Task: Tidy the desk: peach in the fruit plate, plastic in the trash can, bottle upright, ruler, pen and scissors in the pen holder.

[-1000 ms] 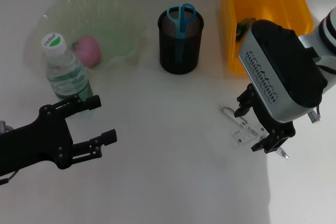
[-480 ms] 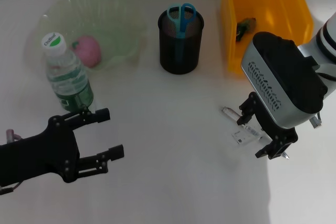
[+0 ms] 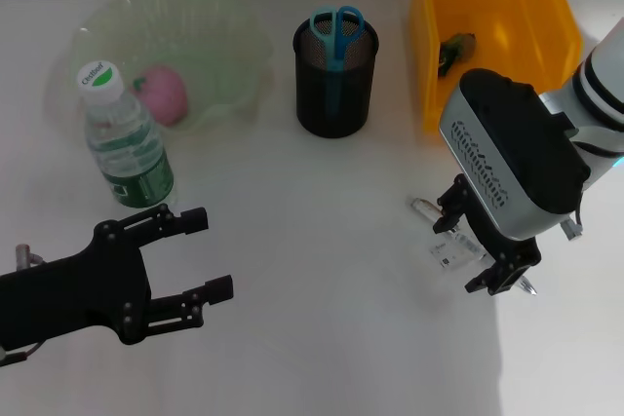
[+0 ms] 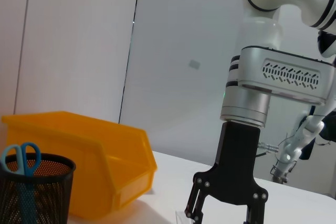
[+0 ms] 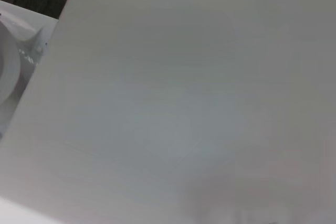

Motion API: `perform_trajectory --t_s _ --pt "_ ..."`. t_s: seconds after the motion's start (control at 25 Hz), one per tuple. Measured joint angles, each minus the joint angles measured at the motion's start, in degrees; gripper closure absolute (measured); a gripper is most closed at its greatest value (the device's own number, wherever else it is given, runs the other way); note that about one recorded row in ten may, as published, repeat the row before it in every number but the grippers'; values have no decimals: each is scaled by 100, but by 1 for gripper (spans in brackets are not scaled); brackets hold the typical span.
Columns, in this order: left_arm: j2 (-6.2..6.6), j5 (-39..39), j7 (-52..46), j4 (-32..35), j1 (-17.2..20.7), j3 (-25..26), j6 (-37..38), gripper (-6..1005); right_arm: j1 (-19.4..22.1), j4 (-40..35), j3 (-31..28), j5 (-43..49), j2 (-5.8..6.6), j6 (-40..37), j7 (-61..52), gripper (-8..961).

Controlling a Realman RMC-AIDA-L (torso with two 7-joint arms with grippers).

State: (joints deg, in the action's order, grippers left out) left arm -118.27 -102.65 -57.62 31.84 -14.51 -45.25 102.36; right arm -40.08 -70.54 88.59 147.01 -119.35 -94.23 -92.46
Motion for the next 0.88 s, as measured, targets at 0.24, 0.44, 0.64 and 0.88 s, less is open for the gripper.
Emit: perform_trajectory --t_s 0.24,0.44,0.64,0.88 --pt "-3 0 -11 -2 1 6 9 183 -96 384 1 -2 -5 272 94 221" --pt "-11 0 -13 -10 1 -4 1 183 -150 540 1 -15 -18 388 136 223" --pt "-15 0 -13 -19 7 -8 21 183 -225 667 1 -15 -25 454 146 225" --pt "-12 0 -13 -20 29 -10 23 183 -277 775 35 -15 -27 512 147 228"
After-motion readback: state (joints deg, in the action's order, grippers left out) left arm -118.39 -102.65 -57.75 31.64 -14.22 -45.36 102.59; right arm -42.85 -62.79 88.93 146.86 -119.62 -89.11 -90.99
